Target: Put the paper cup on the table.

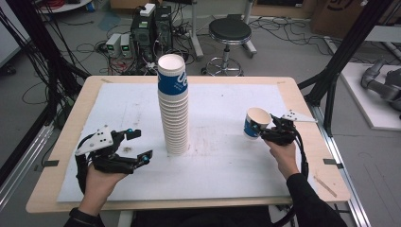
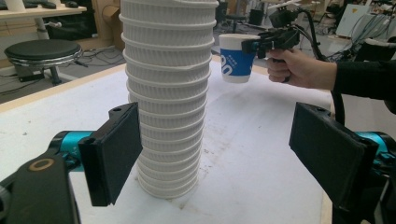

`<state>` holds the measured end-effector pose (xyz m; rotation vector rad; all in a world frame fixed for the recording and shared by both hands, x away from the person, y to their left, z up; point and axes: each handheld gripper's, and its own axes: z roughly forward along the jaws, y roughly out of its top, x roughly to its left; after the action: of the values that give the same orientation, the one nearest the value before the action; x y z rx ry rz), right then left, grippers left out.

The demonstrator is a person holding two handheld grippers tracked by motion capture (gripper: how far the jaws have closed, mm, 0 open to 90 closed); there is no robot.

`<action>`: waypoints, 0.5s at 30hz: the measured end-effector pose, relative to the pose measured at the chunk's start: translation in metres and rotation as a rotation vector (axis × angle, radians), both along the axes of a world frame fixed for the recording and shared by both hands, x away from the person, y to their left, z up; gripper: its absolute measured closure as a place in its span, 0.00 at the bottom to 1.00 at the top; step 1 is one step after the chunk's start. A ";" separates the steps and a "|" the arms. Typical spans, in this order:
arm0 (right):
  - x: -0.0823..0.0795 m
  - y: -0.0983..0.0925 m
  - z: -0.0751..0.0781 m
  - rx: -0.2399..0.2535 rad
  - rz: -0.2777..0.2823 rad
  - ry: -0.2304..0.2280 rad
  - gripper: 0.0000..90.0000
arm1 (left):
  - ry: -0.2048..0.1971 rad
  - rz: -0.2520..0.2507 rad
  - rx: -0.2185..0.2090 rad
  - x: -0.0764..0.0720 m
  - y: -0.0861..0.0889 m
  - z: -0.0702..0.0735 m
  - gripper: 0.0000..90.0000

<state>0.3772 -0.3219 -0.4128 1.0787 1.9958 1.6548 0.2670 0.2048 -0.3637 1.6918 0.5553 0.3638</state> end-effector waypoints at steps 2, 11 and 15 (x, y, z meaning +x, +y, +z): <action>0.001 0.000 -0.004 -0.001 -0.006 0.001 0.26 | 0.003 0.006 0.006 0.000 0.000 -0.001 0.19; 0.008 0.004 -0.014 -0.032 -0.040 0.029 0.26 | 0.004 0.008 0.004 0.000 -0.001 -0.001 0.19; 0.011 0.006 -0.017 -0.044 -0.053 0.026 0.26 | 0.004 0.008 0.004 0.000 -0.001 -0.001 0.19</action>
<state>0.3879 -0.3162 -0.4302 1.1333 1.9923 1.5704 0.2673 0.2036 -0.3652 1.6943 0.5647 0.3680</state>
